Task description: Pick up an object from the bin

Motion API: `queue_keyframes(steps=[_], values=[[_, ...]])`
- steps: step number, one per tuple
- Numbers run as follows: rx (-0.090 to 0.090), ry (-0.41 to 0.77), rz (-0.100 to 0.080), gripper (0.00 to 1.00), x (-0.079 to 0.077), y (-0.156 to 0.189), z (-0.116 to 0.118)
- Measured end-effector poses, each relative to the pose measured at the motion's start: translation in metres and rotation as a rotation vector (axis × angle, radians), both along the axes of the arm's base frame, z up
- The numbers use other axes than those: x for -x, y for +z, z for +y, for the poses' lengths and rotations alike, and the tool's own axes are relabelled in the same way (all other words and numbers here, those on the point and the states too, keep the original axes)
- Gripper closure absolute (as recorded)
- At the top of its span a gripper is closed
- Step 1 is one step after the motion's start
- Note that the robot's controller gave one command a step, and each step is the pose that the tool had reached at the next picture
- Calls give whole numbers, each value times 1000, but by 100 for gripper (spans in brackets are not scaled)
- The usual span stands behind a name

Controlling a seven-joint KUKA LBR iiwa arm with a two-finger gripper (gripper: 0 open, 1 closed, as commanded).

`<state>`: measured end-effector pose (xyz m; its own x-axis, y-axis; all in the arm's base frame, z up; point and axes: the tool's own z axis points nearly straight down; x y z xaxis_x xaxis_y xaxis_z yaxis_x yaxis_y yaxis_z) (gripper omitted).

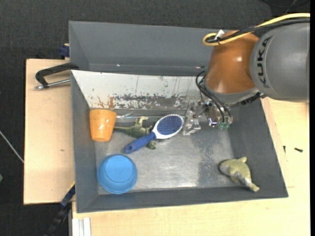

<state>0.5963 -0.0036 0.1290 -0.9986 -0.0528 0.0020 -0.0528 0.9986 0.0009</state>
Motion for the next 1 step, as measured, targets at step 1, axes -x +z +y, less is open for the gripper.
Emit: queue_keyframes(steps=[1], values=[[-1,-224,-6,100,-4,2,10]])
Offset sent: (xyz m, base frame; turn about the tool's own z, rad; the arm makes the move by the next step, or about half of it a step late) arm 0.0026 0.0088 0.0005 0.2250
